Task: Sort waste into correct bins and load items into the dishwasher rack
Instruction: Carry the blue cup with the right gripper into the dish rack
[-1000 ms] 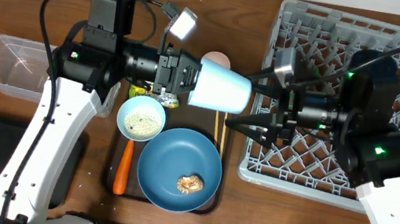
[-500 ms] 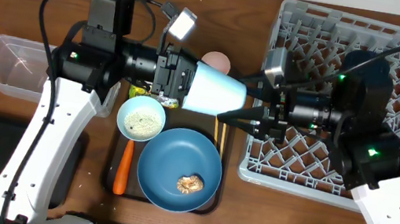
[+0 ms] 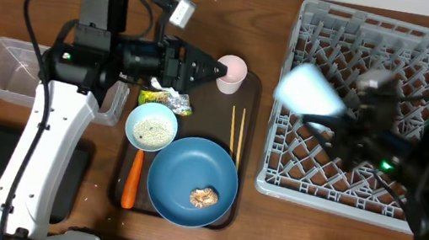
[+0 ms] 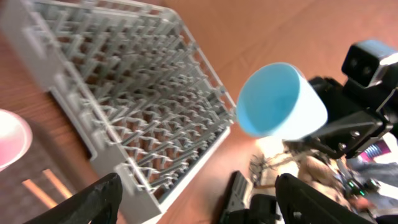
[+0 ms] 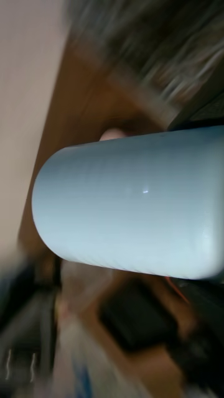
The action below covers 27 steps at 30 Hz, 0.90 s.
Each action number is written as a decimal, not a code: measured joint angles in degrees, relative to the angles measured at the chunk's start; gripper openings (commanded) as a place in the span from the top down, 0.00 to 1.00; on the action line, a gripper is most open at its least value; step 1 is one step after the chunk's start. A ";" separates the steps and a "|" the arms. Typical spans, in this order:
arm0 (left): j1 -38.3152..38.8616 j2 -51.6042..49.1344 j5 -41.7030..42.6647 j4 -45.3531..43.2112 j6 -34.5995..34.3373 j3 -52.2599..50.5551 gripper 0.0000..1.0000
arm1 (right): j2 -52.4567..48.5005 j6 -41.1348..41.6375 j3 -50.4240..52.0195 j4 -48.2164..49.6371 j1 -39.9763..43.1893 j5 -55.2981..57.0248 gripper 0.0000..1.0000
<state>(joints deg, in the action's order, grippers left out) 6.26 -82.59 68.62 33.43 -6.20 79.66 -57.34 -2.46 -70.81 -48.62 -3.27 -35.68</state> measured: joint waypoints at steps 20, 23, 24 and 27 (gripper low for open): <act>-0.44 0.00 -7.52 5.38 -0.04 0.00 0.20 | -15.04 16.41 -0.02 -18.51 15.58 35.15 0.53; -0.44 0.00 -7.54 5.40 -0.04 0.00 0.20 | -19.69 17.09 -0.02 -15.26 15.58 33.48 0.53; -0.44 0.00 -7.54 5.40 -0.04 0.00 0.20 | -21.31 17.16 -0.02 -13.99 15.58 32.50 0.53; -0.44 0.00 -7.54 5.40 -0.04 0.00 0.20 | -24.87 17.33 -0.02 -12.20 15.58 30.36 0.53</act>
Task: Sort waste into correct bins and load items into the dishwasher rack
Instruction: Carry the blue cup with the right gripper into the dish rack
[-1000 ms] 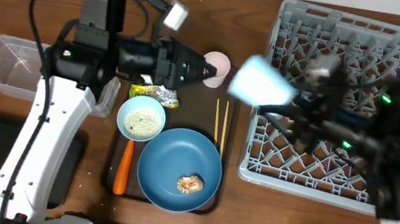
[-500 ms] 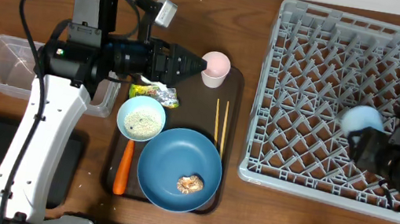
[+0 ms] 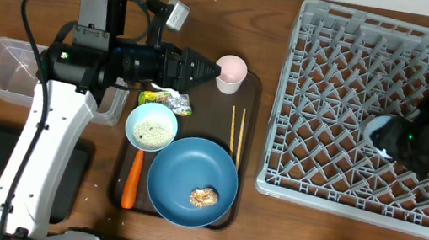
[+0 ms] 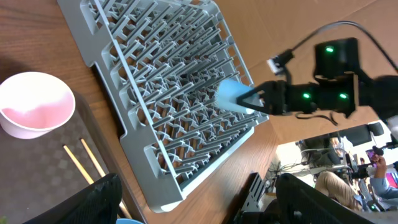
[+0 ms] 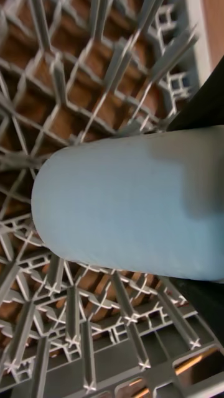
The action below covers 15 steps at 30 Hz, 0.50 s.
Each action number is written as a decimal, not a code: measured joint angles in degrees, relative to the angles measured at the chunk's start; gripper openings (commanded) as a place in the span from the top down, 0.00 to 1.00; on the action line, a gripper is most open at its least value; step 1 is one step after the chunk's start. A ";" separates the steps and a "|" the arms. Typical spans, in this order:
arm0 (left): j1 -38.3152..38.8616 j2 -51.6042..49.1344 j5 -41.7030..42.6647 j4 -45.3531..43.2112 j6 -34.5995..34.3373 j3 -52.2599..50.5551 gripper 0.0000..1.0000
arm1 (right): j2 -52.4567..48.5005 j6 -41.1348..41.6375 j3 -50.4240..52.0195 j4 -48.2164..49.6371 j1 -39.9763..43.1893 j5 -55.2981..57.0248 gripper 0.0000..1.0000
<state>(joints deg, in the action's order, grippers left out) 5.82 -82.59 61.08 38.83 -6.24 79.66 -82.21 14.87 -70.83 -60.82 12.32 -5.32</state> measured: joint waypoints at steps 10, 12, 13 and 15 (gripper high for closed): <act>0.09 0.00 -2.29 0.26 0.02 0.00 0.20 | -5.57 1.07 0.00 0.94 0.00 -2.25 0.25; 0.61 0.00 -6.08 0.81 0.00 0.00 0.20 | -5.42 1.05 -0.15 1.09 0.00 -2.97 0.25; 1.18 0.00 -8.85 1.20 0.00 0.00 0.20 | -5.25 1.05 -0.33 1.09 0.00 -3.39 0.25; 2.86 0.00 -14.93 1.51 -0.02 0.00 0.20 | -4.59 1.05 -0.79 1.03 0.00 -4.13 0.24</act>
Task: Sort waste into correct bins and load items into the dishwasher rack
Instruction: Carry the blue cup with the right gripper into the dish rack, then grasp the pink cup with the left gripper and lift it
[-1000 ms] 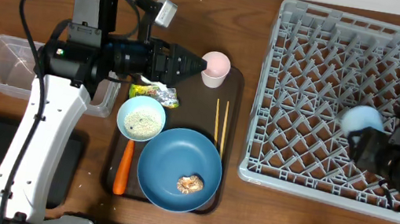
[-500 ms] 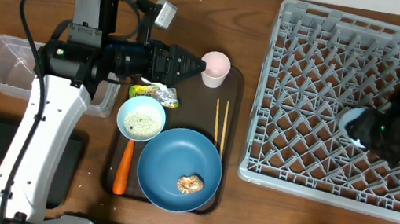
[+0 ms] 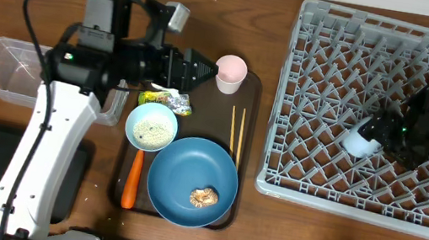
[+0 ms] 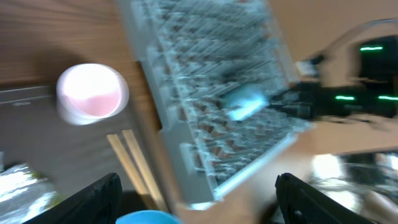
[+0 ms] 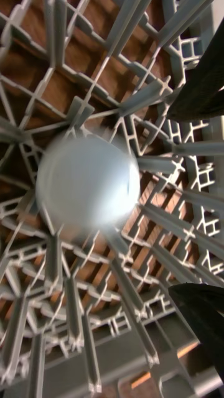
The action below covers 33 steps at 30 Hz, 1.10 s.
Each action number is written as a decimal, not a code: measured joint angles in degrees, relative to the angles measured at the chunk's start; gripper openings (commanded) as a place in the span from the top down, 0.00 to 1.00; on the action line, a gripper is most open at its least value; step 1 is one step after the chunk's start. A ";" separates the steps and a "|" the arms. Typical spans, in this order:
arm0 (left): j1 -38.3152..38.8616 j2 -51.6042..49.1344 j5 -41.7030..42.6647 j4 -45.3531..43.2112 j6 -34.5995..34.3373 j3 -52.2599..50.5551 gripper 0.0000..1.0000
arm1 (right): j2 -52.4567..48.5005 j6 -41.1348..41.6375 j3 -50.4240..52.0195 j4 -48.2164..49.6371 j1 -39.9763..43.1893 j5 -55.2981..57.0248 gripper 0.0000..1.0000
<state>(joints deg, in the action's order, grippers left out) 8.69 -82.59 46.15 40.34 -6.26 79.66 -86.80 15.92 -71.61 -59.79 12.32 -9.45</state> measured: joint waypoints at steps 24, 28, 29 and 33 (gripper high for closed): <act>10.23 -27.36 -35.28 -19.43 -0.28 0.02 0.39 | 18.75 -2.58 -2.54 0.90 -11.37 -11.56 0.23; 10.29 -28.74 -34.95 -19.65 -0.39 0.02 0.44 | 17.44 -2.71 -2.40 0.90 -11.52 -11.56 0.23; 10.29 -29.31 -34.93 -19.56 -0.35 0.02 0.48 | 17.05 -2.73 -2.32 0.90 -11.52 -11.56 0.23; 10.29 -32.50 -34.91 -18.49 -0.61 0.02 0.62 | 16.06 -2.73 -2.03 0.68 -11.52 -11.56 0.24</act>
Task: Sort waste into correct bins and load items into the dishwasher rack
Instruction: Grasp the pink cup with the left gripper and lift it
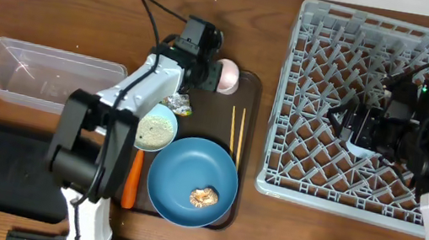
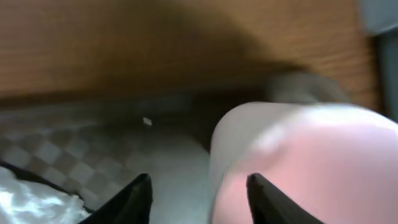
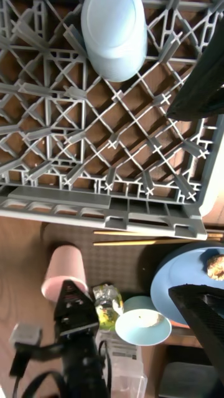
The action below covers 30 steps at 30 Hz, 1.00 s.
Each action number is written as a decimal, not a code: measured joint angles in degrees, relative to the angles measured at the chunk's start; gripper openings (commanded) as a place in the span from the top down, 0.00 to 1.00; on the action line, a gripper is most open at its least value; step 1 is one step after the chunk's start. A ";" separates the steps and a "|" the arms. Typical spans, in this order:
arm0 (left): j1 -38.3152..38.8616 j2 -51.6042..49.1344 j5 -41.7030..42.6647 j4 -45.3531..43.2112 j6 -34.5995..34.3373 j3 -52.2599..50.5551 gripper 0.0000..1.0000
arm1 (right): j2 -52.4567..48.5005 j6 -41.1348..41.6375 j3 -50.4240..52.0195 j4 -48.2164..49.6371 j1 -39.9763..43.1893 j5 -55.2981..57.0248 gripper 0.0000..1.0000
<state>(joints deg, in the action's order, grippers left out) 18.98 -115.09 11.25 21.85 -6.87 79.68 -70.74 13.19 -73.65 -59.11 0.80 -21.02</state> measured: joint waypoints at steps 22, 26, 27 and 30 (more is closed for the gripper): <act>0.00 27.67 18.53 9.53 -3.65 -0.02 0.94 | -0.13 -11.02 0.26 6.84 0.02 -12.22 0.24; 0.00 36.33 27.61 9.86 -3.89 -0.02 0.94 | -0.13 -15.56 0.33 14.45 0.02 -31.78 0.26; 0.00 37.62 28.98 9.92 -3.87 -0.02 0.94 | -0.13 -16.09 0.33 16.33 0.02 -35.50 0.26; 0.00 42.36 34.58 9.92 -3.89 -0.02 0.94 | -0.13 -17.66 0.35 22.58 -0.26 -46.73 0.26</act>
<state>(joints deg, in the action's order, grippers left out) 18.98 -72.73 45.82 31.77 -10.76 79.66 -70.87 -4.47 -73.30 -36.53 0.54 -67.75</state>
